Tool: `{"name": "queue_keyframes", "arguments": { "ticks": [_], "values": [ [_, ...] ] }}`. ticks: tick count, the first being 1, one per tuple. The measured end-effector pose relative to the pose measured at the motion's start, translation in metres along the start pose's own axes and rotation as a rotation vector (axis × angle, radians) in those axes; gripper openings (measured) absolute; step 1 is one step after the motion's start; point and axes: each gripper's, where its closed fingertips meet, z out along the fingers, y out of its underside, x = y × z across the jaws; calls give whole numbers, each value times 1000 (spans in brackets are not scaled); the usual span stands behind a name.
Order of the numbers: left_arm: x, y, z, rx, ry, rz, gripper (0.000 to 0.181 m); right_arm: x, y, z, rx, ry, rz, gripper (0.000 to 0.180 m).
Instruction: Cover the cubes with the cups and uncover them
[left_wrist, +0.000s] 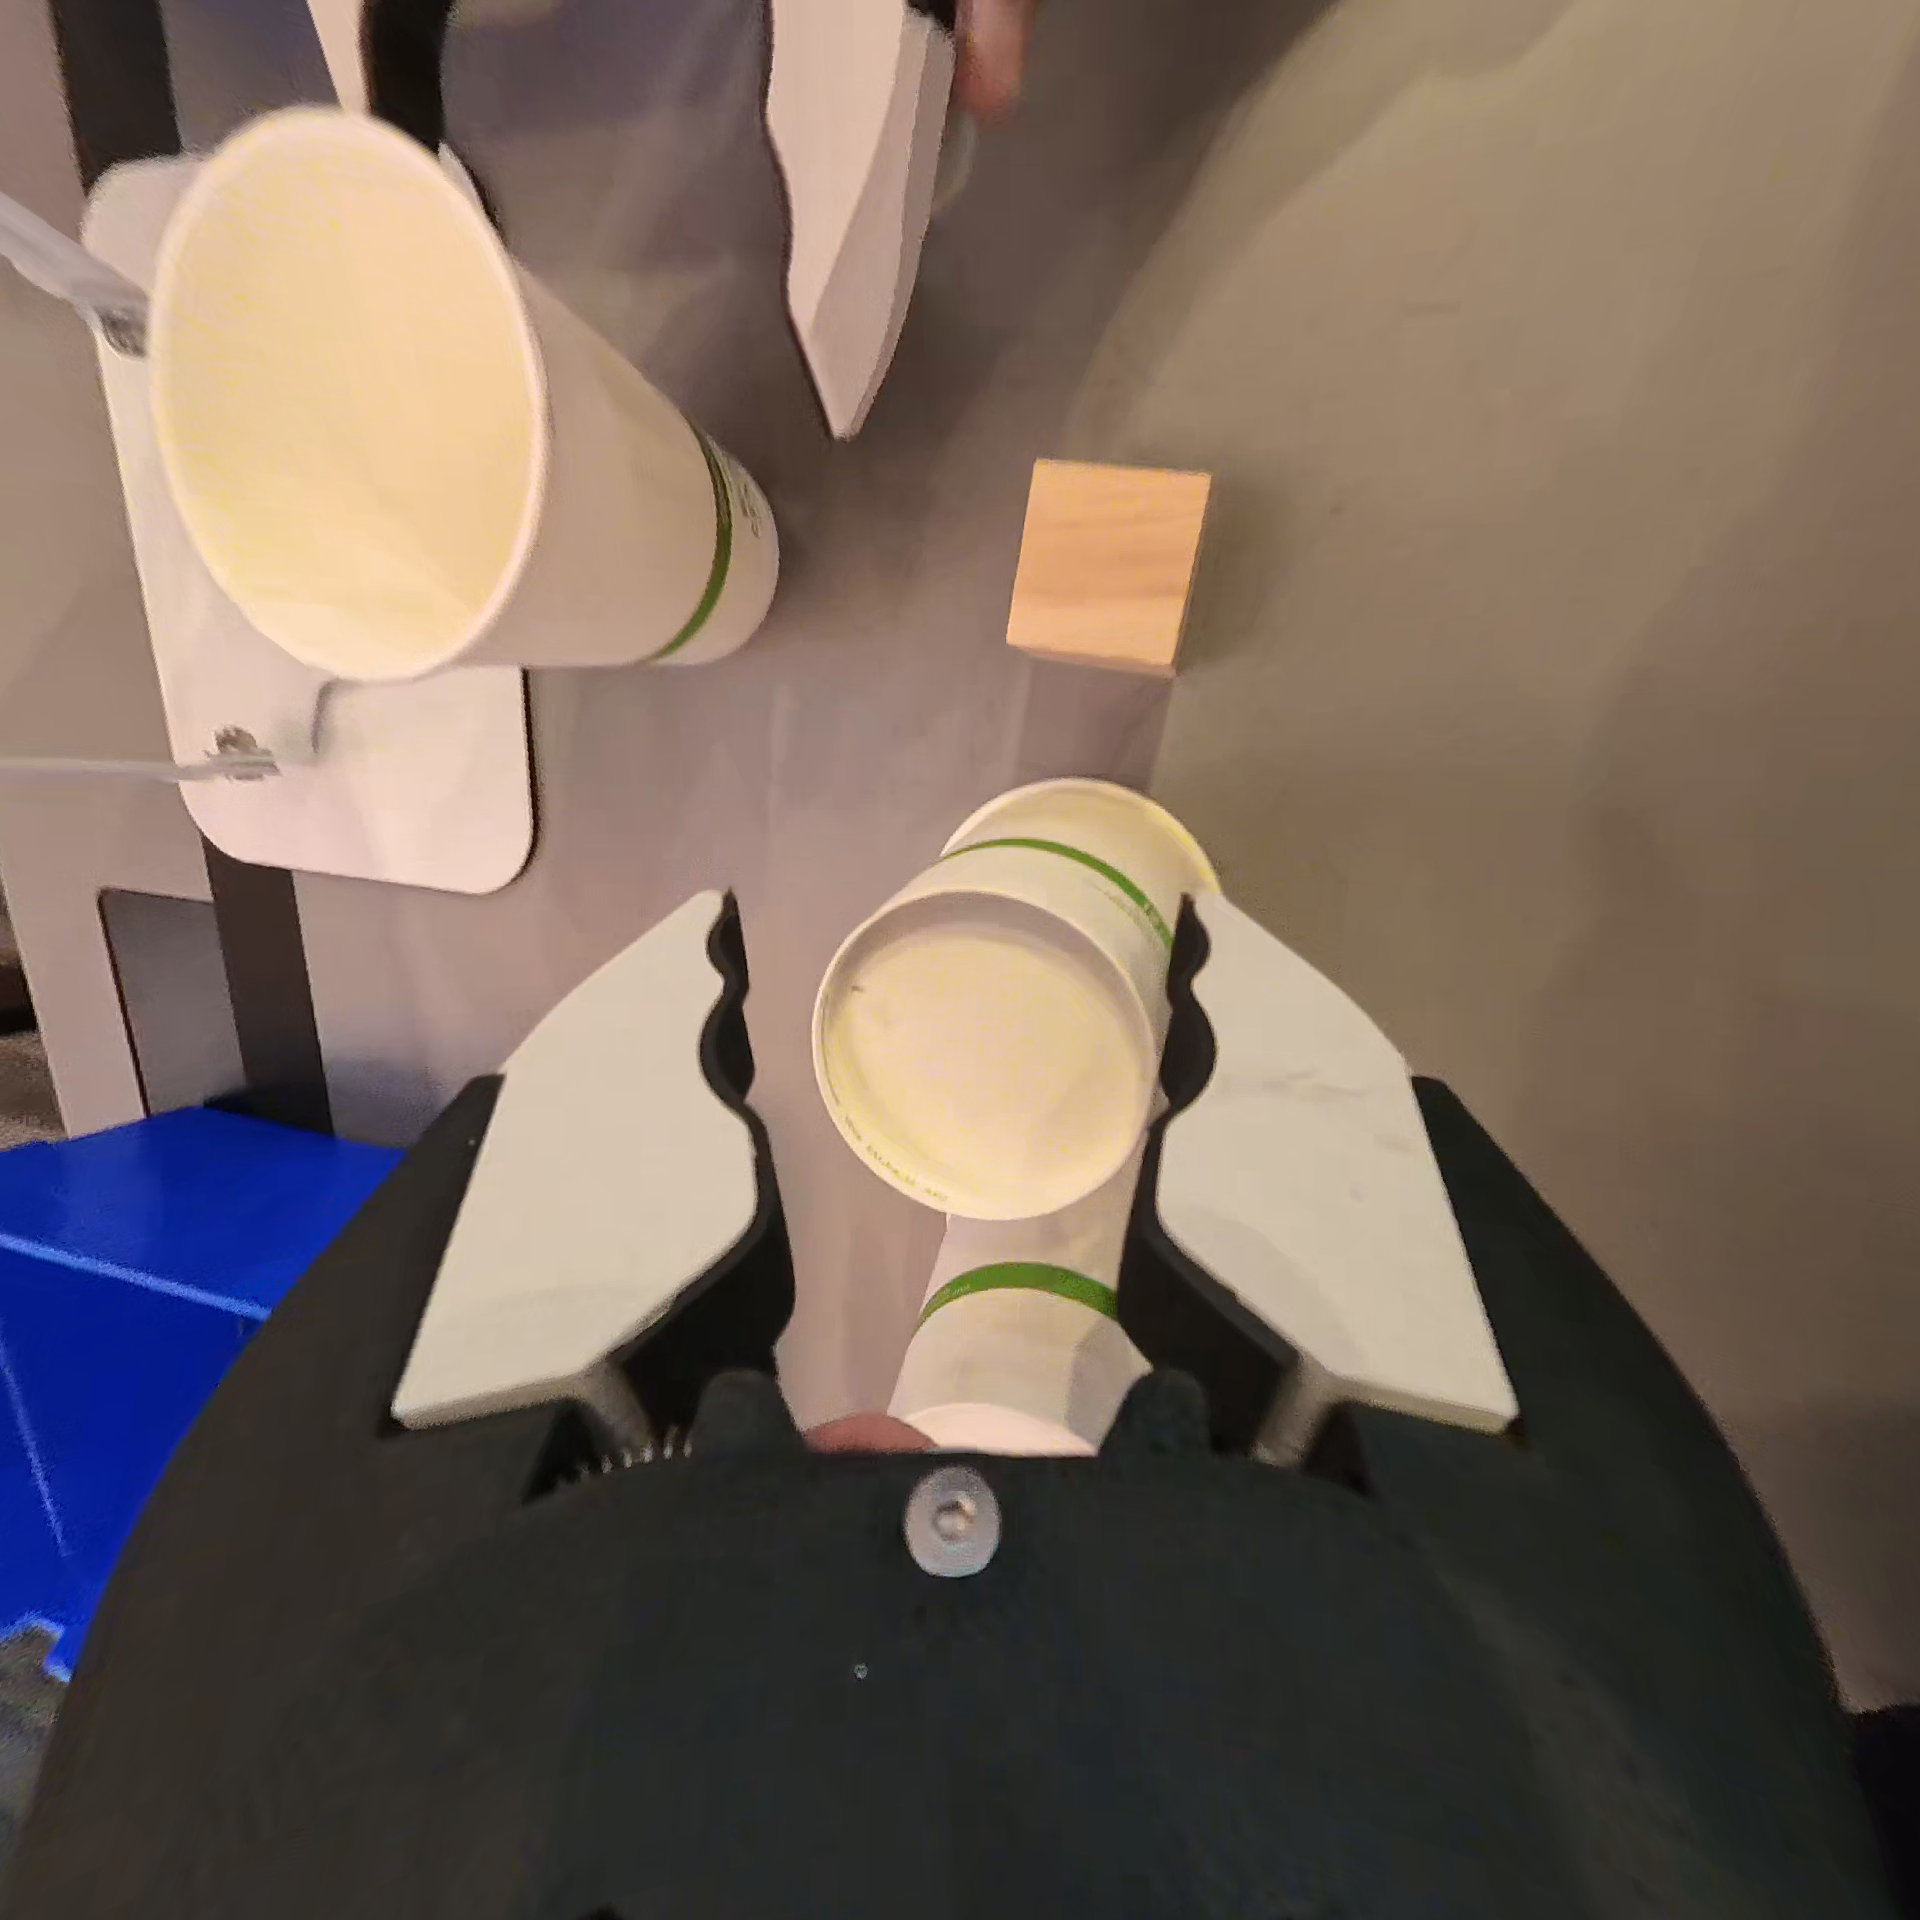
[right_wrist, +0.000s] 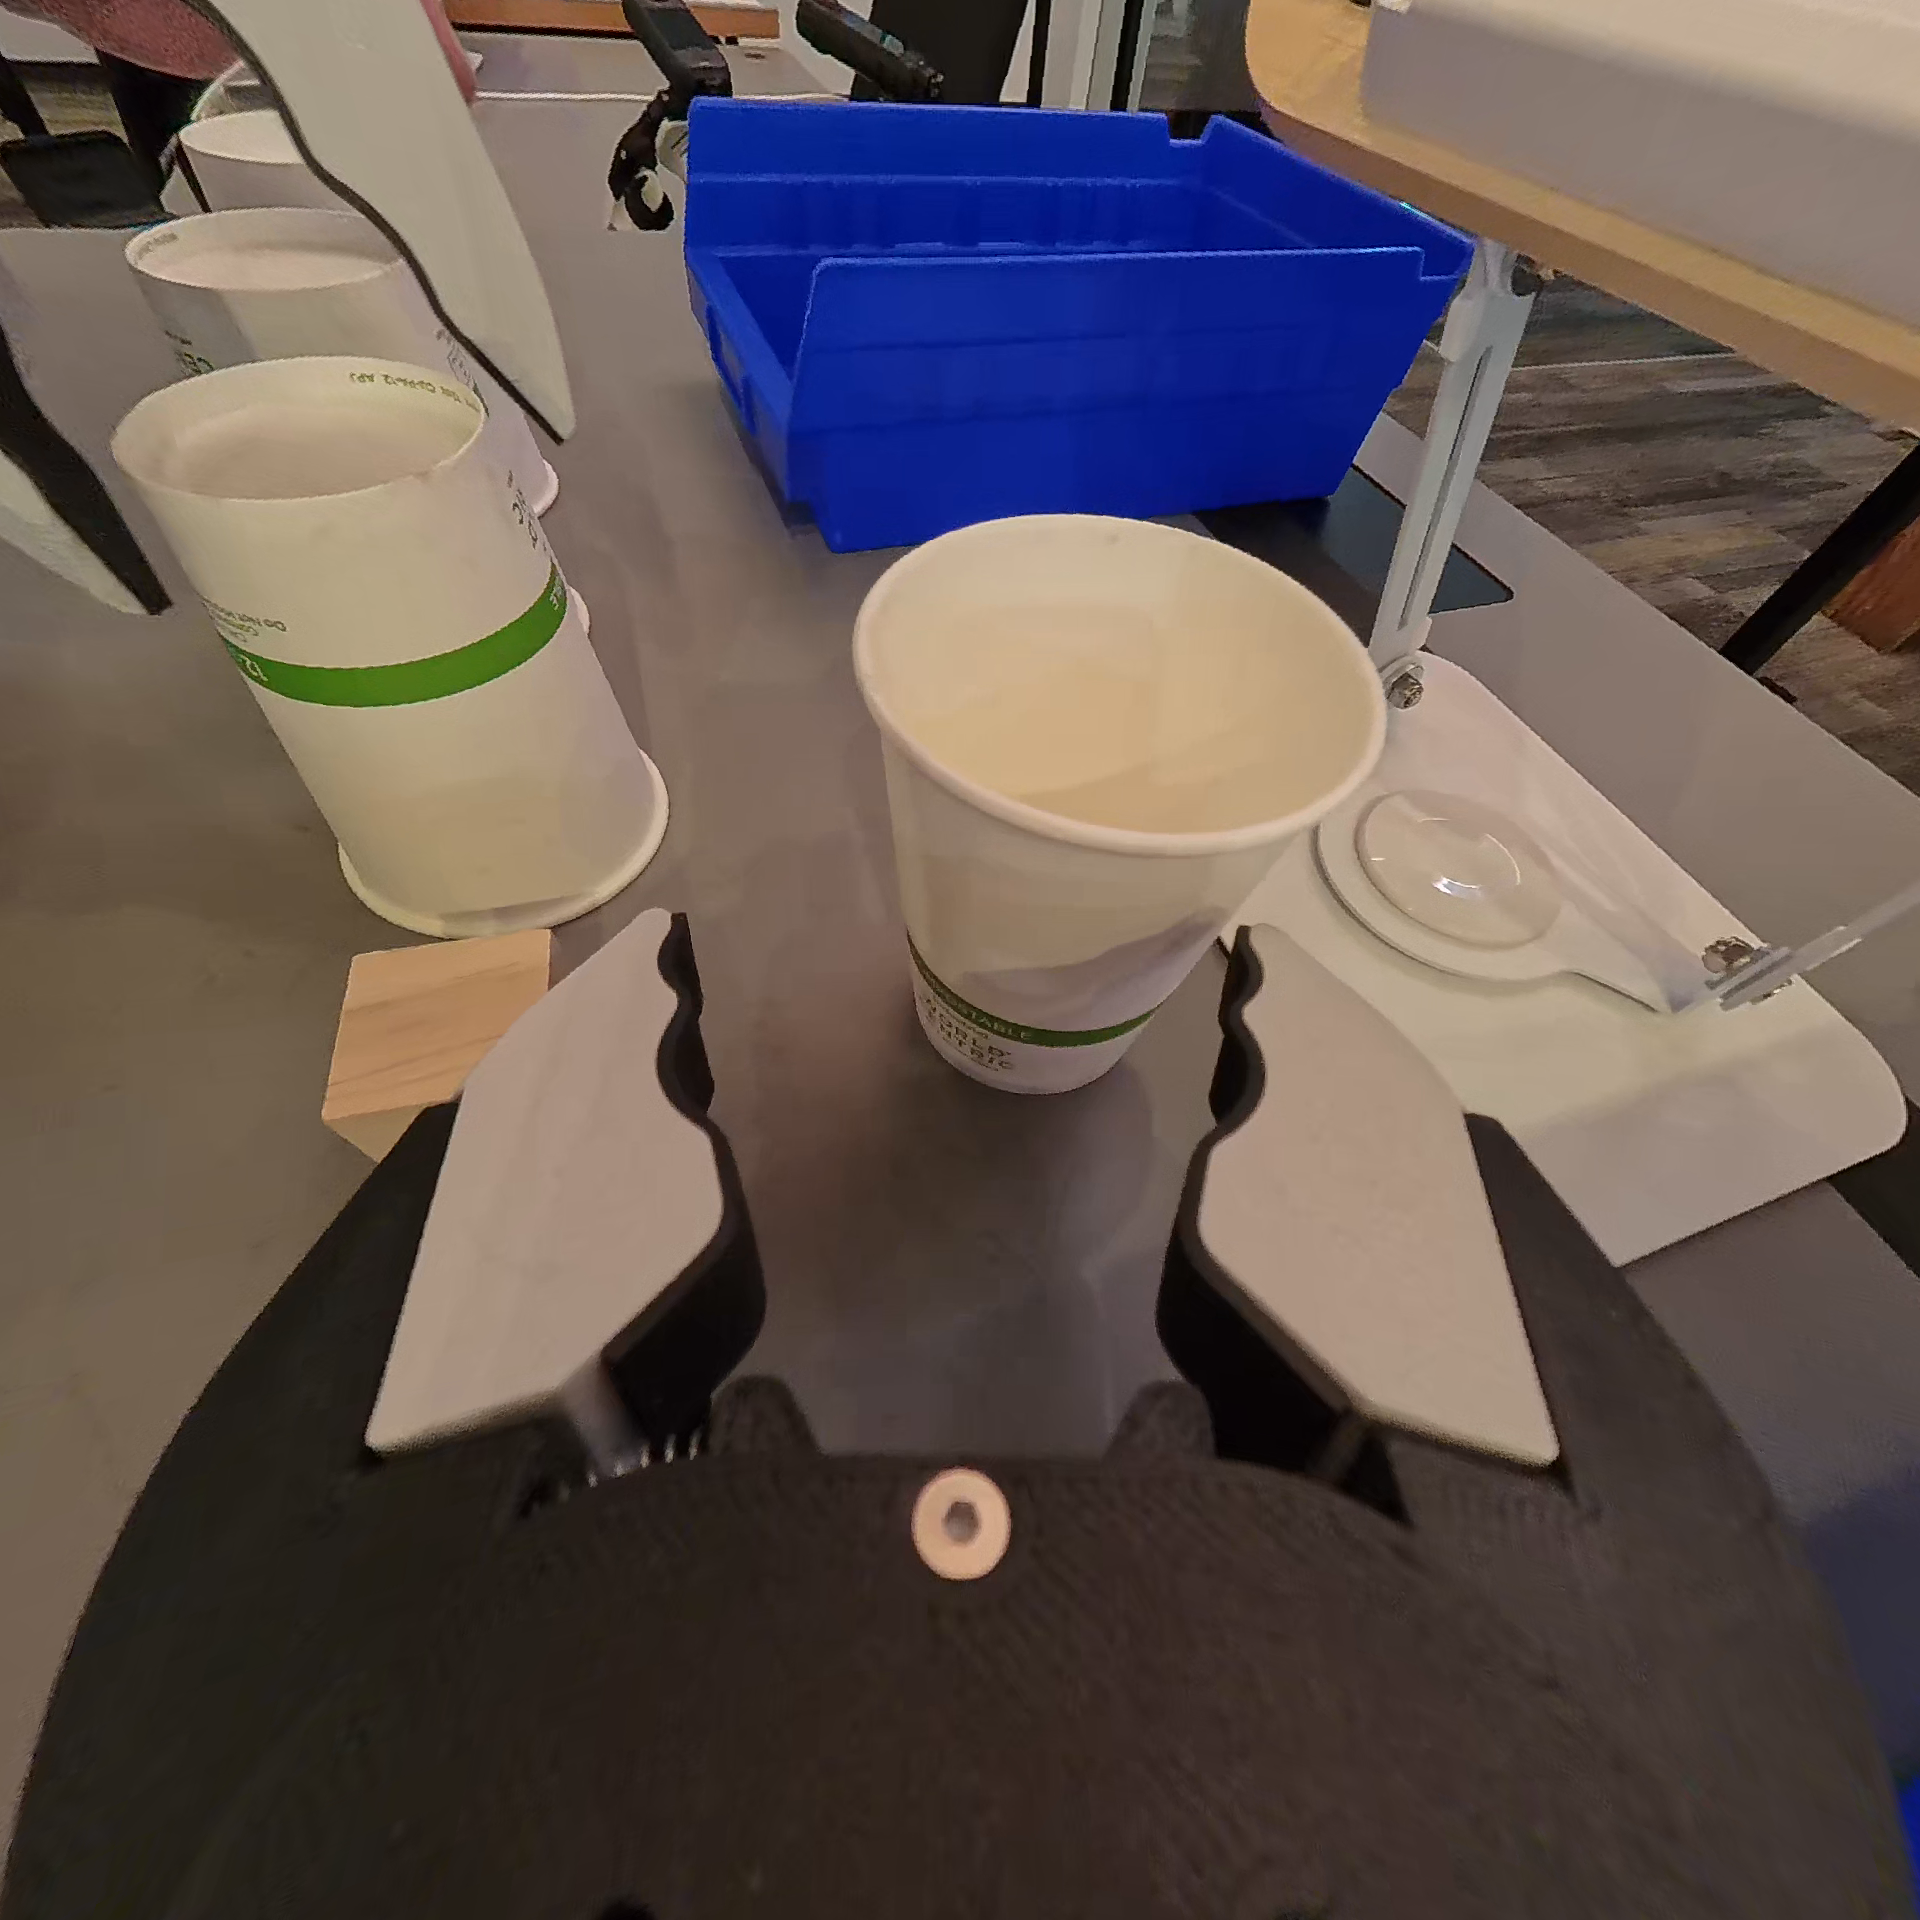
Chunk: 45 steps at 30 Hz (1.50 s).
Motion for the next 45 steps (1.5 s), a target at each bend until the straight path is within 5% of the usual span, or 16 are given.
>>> {"name": "queue_keyframes", "arguments": {
  "ticks": [1, 32, 45],
  "values": [
    [-1, 3, 2, -12, -2, -9, 77, -1, 0, 0, -1, -1, -1, 96],
    [-4, 15, 14, -31, 13, -53, 75, -10, 1, 2, -14, -37, -24, 91],
    [-17, -35, -51, 421, -59, -137, 75, -29, -30, -13, 98, -89, -72, 93]
  ]
}}
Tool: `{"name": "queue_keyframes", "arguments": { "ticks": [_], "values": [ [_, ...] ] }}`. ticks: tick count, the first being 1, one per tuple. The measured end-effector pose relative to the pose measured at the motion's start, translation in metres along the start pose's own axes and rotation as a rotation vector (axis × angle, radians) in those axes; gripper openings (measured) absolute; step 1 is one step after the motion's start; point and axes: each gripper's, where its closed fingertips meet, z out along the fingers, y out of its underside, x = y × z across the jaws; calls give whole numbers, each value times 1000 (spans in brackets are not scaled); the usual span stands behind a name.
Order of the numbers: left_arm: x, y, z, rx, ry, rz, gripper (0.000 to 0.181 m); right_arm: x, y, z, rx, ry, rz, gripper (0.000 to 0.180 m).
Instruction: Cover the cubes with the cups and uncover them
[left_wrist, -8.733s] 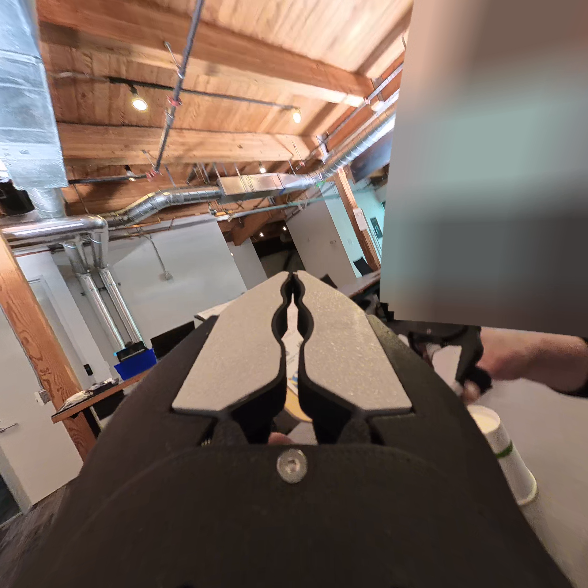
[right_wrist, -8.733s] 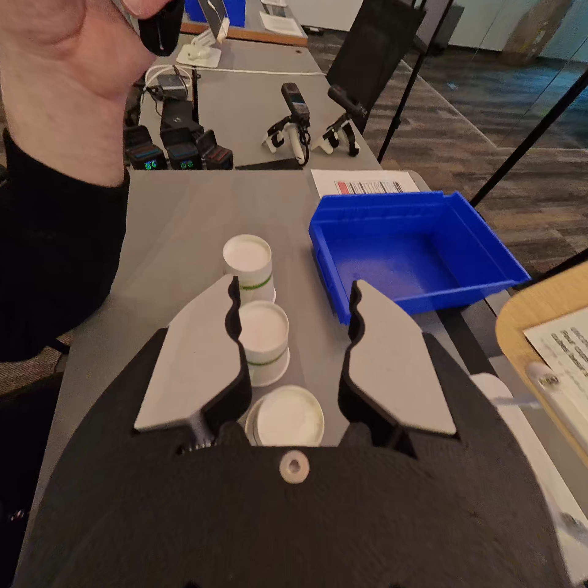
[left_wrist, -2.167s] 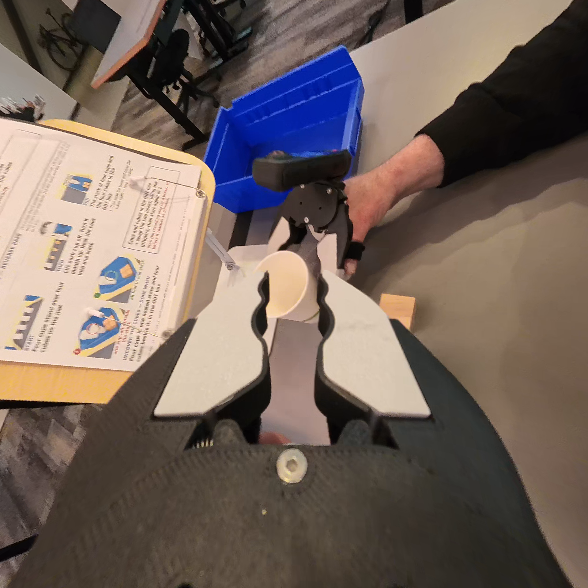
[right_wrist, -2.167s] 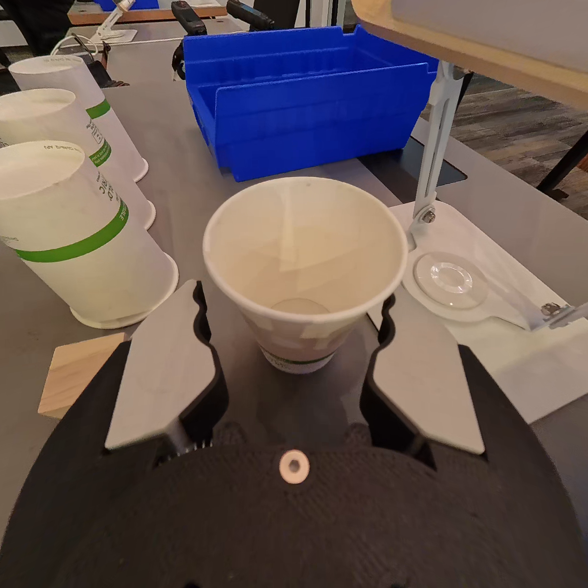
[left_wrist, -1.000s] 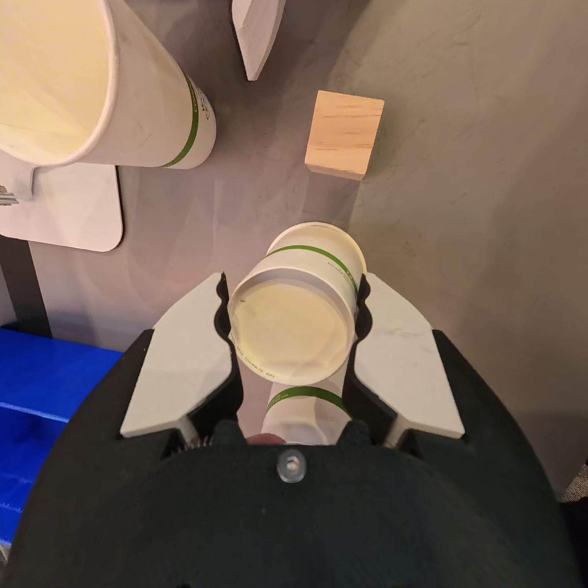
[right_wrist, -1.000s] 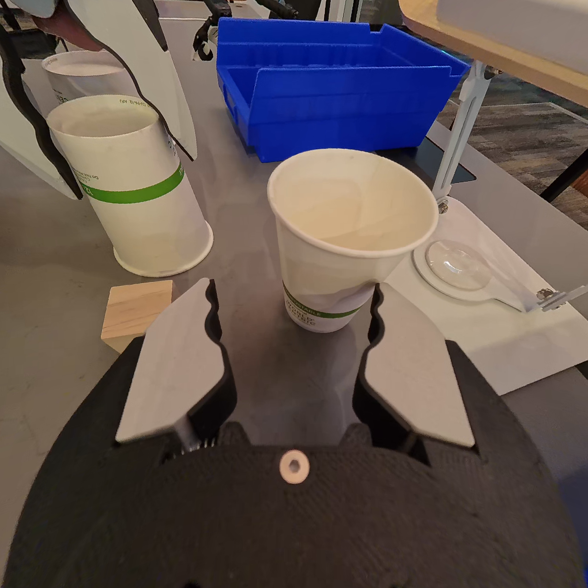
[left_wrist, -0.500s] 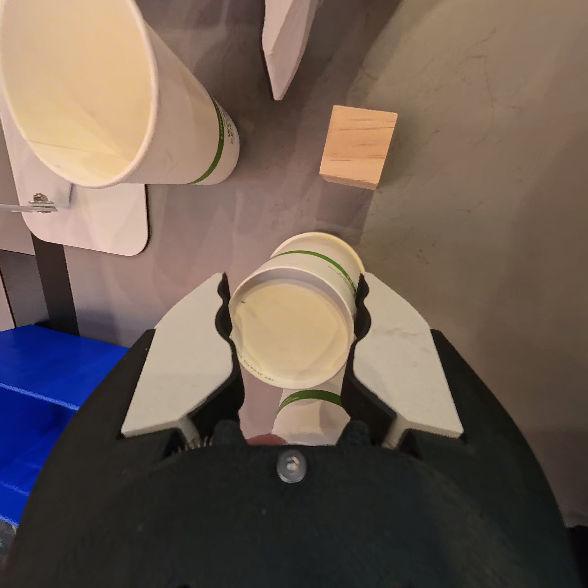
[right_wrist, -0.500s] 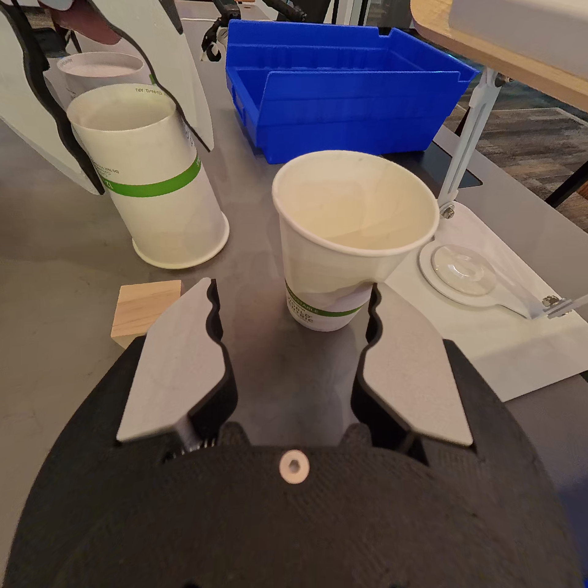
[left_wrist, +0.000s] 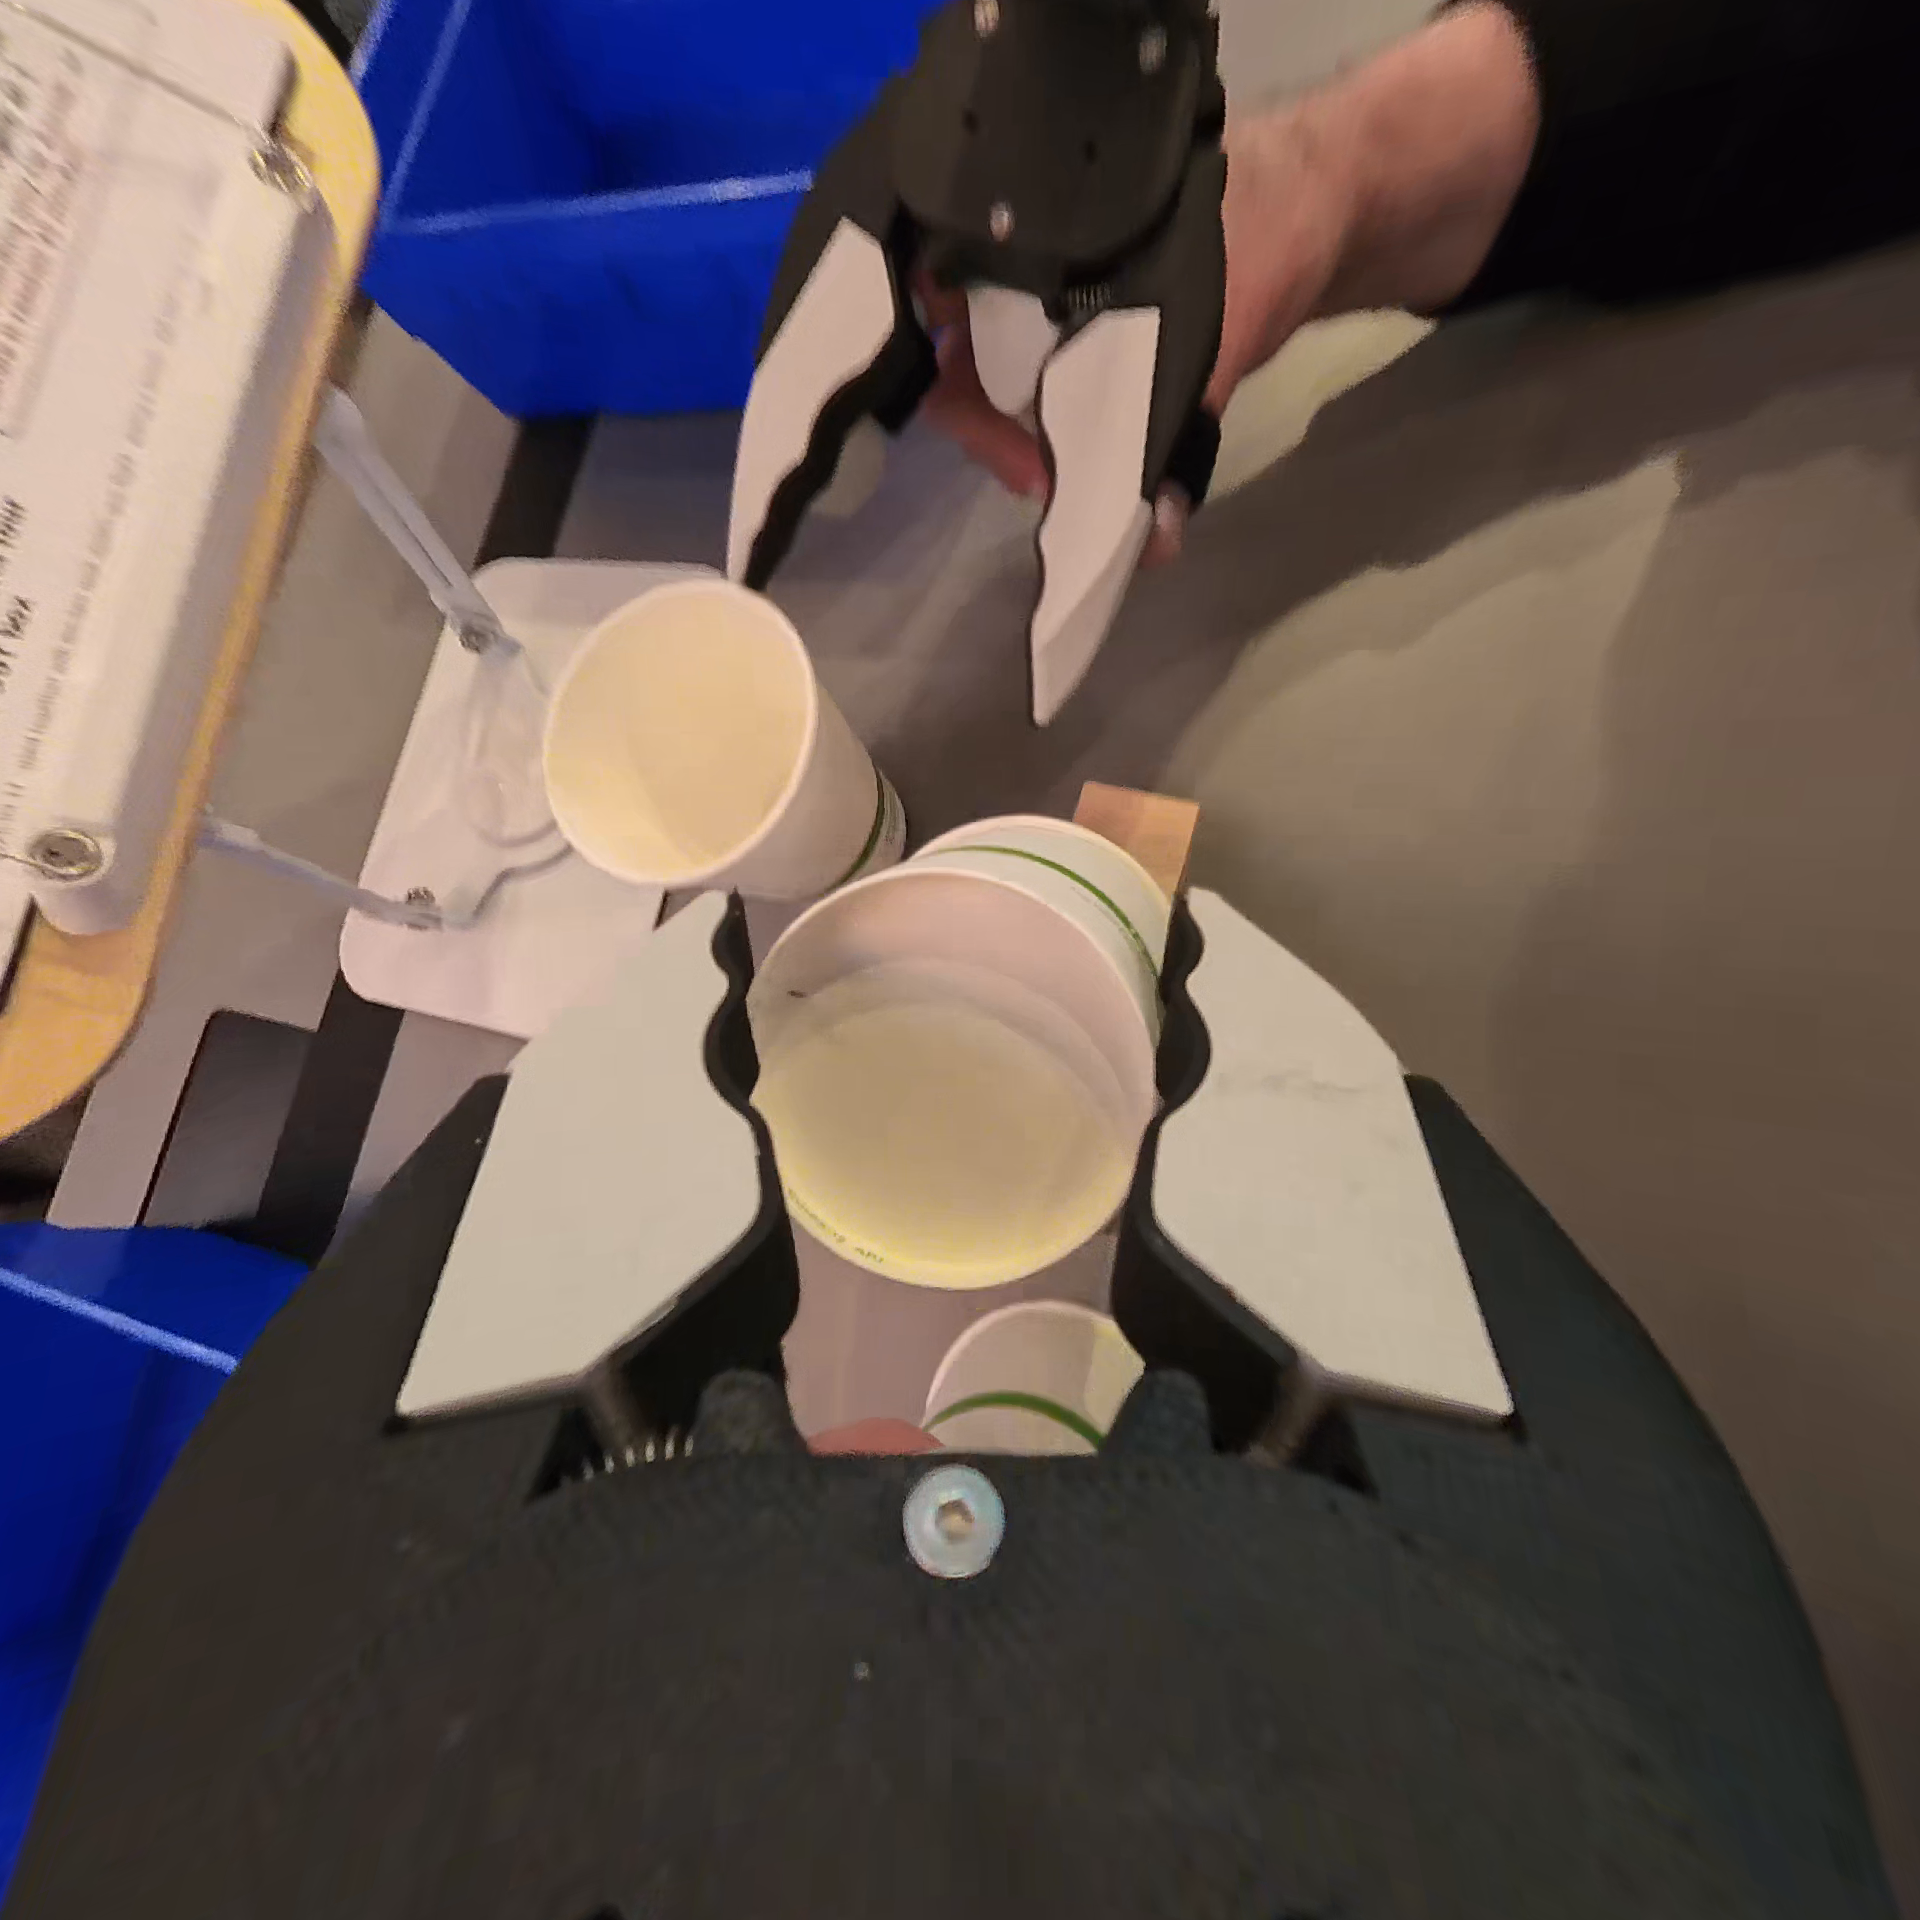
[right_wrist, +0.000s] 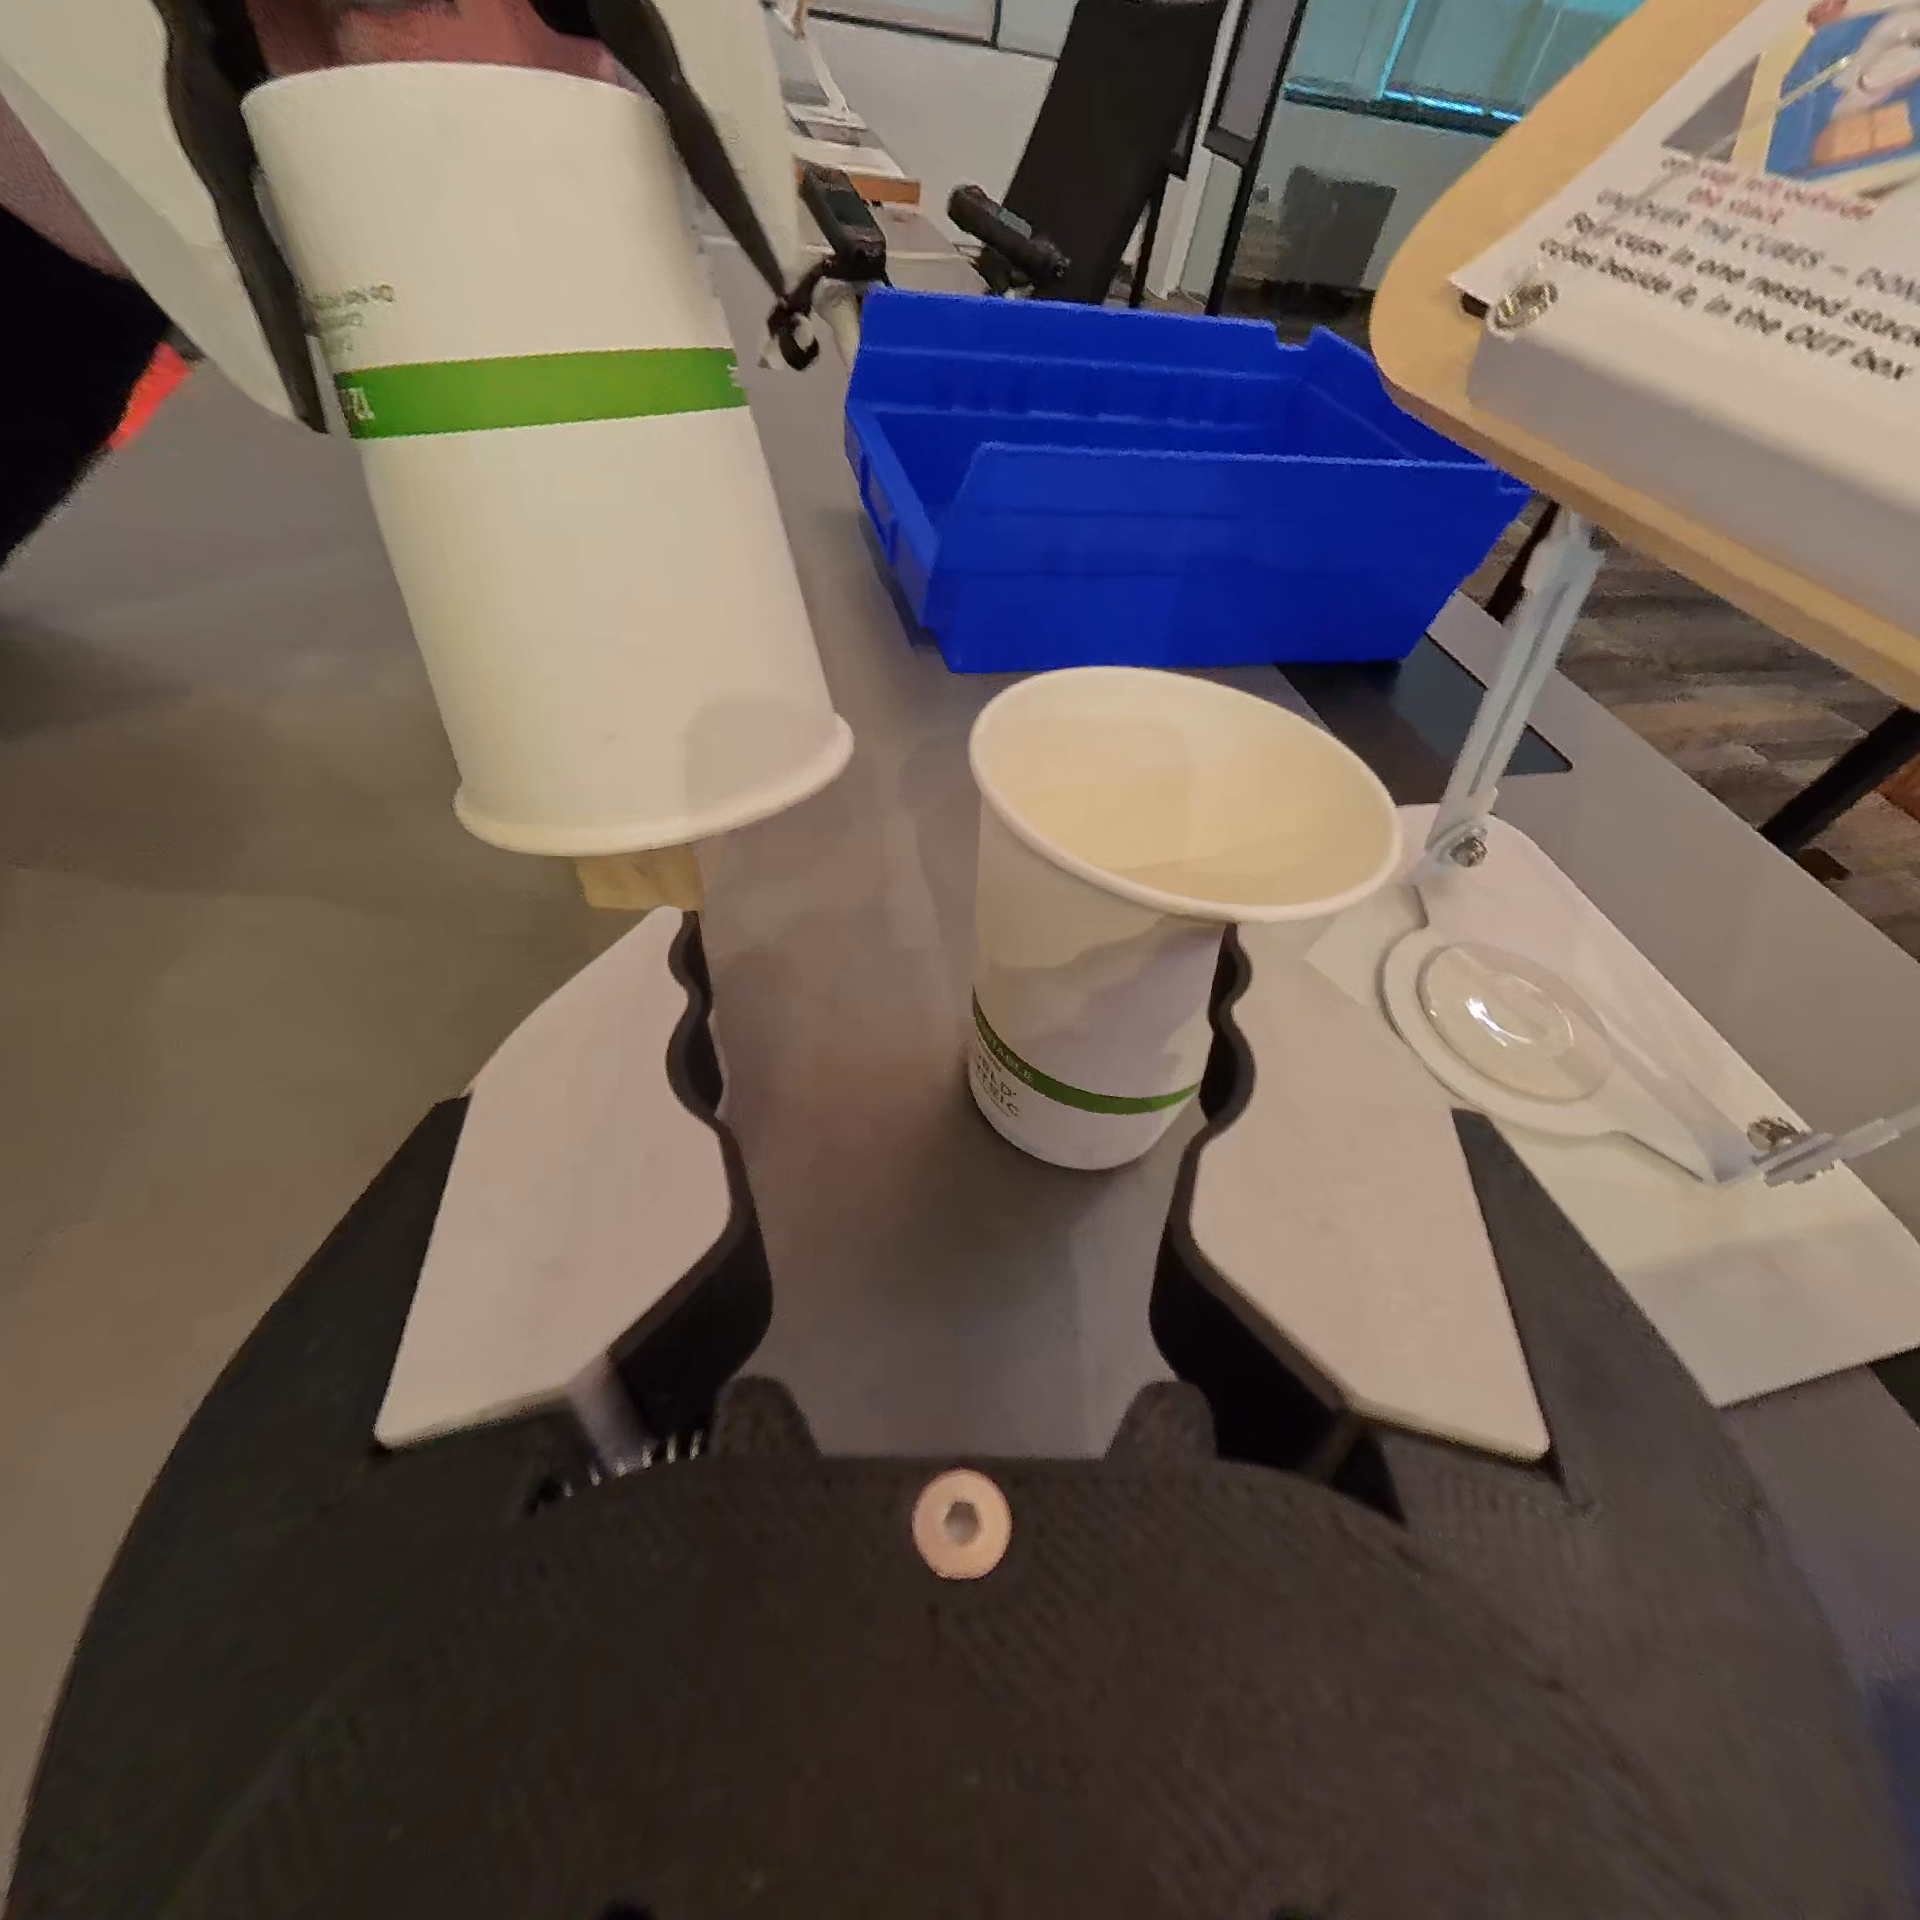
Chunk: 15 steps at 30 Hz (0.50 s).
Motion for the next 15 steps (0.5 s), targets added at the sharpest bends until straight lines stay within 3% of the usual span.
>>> {"name": "queue_keyframes", "arguments": {
  "ticks": [9, 15],
  "values": [
    [7, -44, -3, 276, 58, -26, 75, -7, -34, -10, 113, -48, 53, 91],
    [11, -43, 13, 283, 108, -55, 74, -5, -37, -21, 156, -56, 39, 54]
  ]
}}
